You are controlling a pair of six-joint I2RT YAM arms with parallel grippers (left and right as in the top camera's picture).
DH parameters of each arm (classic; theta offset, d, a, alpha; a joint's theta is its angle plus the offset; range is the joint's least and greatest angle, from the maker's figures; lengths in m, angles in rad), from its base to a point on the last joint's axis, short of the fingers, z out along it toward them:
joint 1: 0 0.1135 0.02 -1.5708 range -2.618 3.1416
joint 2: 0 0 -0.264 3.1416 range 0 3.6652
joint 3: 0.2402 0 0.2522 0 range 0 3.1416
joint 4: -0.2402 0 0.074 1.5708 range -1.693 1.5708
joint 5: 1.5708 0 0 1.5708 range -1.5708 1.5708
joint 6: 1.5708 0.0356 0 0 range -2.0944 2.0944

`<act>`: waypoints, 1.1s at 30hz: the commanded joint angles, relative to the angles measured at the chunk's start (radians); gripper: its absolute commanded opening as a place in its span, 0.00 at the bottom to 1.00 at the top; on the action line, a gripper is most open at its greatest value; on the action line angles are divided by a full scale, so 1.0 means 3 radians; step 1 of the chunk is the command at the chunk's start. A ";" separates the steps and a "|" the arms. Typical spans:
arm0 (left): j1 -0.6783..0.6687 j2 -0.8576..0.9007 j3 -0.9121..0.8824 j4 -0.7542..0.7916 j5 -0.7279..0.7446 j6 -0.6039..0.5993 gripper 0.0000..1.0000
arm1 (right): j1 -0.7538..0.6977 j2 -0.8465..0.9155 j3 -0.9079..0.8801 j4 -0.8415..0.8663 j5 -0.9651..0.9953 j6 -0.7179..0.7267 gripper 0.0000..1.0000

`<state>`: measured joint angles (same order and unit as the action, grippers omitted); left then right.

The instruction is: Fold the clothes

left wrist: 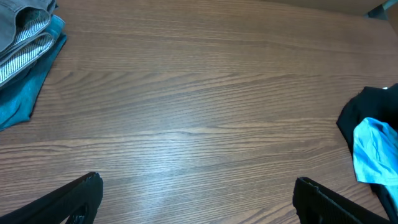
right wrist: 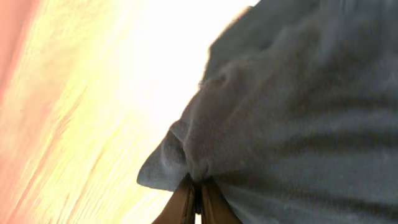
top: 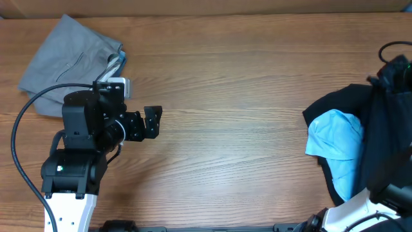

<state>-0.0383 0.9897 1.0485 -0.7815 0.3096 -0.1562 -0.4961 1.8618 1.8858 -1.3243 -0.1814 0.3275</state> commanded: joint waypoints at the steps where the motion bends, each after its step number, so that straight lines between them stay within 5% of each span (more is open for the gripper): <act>1: 0.0018 0.0017 0.0086 0.0011 -0.0020 -0.0031 1.00 | 0.0317 -0.0179 0.0362 -0.0076 -0.0315 -0.0247 0.06; 6: 0.0020 0.0010 0.0125 -0.0006 -0.0085 -0.0089 1.00 | 0.1003 -0.0216 0.0504 -0.0150 -0.0403 -0.0247 0.07; 13: 0.0022 0.0010 0.0484 -0.0361 -0.0768 -0.0294 1.00 | 0.2433 -0.0217 0.0504 -0.0081 -0.0412 -0.0245 0.15; 15: 0.0022 0.0010 0.0675 -0.0511 -0.0999 -0.0291 1.00 | 0.2873 -0.0216 0.0502 -0.0078 -0.0385 -0.0247 0.23; 20: 0.0020 0.0010 0.1111 -0.0689 -0.1254 -0.0242 1.00 | 0.3660 -0.0217 0.0507 -0.0055 0.0376 0.0031 0.70; 24: 0.0017 0.0010 0.1280 -0.0692 -0.1118 -0.0228 1.00 | 0.3630 -0.0238 0.0573 -0.0100 0.0771 0.0408 0.77; 33: -0.0178 0.0566 0.1277 -0.0800 -0.0326 -0.0225 1.00 | 0.2712 -0.0593 0.0914 -0.0258 0.0749 0.0657 0.80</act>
<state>-0.0502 1.0702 1.4212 -1.0119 0.1165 -0.2268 0.3786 1.7943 2.0949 -1.3937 0.0135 0.4889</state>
